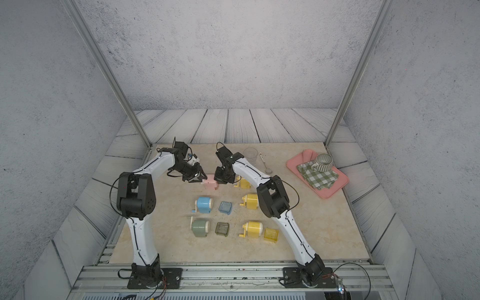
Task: Put the tray back into the pencil sharpener
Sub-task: Close the container of the pencil sharpener.
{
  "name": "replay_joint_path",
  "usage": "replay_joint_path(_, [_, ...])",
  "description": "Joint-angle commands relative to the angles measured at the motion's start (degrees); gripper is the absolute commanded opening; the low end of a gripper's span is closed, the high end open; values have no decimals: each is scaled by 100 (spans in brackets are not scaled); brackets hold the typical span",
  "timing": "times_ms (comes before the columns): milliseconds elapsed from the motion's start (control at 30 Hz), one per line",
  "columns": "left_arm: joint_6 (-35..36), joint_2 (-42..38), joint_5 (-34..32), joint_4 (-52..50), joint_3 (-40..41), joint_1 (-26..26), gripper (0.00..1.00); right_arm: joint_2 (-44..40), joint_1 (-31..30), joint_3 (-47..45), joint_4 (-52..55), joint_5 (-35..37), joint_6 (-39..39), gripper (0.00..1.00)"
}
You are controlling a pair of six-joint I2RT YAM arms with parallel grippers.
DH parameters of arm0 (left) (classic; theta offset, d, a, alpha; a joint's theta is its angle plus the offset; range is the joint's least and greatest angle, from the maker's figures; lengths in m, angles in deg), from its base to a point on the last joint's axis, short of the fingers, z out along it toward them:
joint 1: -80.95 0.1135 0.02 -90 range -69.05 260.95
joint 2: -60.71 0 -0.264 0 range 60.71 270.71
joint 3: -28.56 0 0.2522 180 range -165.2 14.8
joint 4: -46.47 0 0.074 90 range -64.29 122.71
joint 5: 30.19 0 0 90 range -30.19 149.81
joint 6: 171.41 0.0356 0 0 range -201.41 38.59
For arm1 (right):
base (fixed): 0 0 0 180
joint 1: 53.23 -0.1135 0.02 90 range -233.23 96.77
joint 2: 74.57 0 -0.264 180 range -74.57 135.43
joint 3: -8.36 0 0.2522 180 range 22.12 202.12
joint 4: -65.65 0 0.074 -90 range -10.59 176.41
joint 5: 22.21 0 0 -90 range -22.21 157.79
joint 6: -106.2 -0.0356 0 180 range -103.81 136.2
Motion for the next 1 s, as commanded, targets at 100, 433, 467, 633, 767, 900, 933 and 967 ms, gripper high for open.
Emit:
replay_joint_path(100, [56, 45, -158, -116, 113, -30, 37, -251, -28, -32, -350, -332, -137, 5])
replay_joint_path(433, [71, 31, -167, -125, 109, -28, 37, -384, -27, -183, -525, -385, -156, 4])
replay_joint_path(467, [72, 26, -159, -123, 97, -28, 37, -397, -22, -146, -451, -314, -99, 4])
replay_joint_path(633, [81, -30, -170, -143, 76, -28, 37, -555, -25, 25, 17, 148, 131, 10])
replay_joint_path(767, [82, -112, -173, -158, 20, -21, 37, -816, -24, -96, 140, 304, 295, 15])
replay_joint_path(900, [88, -265, -185, -158, -37, -15, 41, -1152, -30, -325, 188, 409, 383, 18])
replay_joint_path(933, [96, -315, -170, -157, -56, -11, 43, -1233, -27, -386, 190, 430, 386, 18])
replay_joint_path(967, [82, -377, -175, -145, -65, -15, 45, -1335, -31, -473, 178, 455, 398, 18])
